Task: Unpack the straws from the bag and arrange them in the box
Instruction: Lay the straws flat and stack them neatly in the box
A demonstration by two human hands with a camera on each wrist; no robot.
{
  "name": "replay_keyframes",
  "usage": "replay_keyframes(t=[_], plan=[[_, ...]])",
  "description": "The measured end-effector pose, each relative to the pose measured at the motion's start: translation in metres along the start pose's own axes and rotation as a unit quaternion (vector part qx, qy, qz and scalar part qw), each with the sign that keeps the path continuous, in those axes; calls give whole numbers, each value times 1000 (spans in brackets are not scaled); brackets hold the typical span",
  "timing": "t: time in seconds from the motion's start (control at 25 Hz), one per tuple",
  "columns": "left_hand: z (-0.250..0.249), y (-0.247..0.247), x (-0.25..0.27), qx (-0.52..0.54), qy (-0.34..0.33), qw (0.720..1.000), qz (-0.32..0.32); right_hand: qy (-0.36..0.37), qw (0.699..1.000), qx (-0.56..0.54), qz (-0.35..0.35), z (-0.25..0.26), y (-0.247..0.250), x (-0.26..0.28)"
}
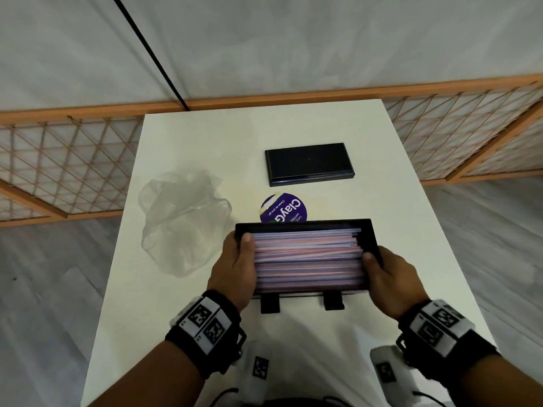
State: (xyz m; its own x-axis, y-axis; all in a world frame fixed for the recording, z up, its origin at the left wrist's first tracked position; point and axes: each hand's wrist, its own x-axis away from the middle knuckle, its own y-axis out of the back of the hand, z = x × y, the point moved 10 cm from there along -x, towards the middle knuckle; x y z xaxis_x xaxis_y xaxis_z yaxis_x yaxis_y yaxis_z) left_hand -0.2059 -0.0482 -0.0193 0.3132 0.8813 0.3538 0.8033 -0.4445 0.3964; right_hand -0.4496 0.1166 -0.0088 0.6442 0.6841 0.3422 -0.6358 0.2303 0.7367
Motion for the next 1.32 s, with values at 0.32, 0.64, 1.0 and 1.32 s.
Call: replay_keyframes(t=[0.32, 0.64, 1.0, 1.32], plan=[[-33, 9, -16, 231, 80, 969, 28, 115, 983, 12, -144, 88, 94, 2], [-14, 18, -18, 238, 103, 965, 28, 107, 992, 30, -61, 79, 54, -8], [16, 4, -18, 112, 78, 990, 21, 24, 999, -26, 10, 13, 0, -25], [93, 44, -1, 136, 220, 961, -102, 330, 931, 78, -136, 106, 34, 49]])
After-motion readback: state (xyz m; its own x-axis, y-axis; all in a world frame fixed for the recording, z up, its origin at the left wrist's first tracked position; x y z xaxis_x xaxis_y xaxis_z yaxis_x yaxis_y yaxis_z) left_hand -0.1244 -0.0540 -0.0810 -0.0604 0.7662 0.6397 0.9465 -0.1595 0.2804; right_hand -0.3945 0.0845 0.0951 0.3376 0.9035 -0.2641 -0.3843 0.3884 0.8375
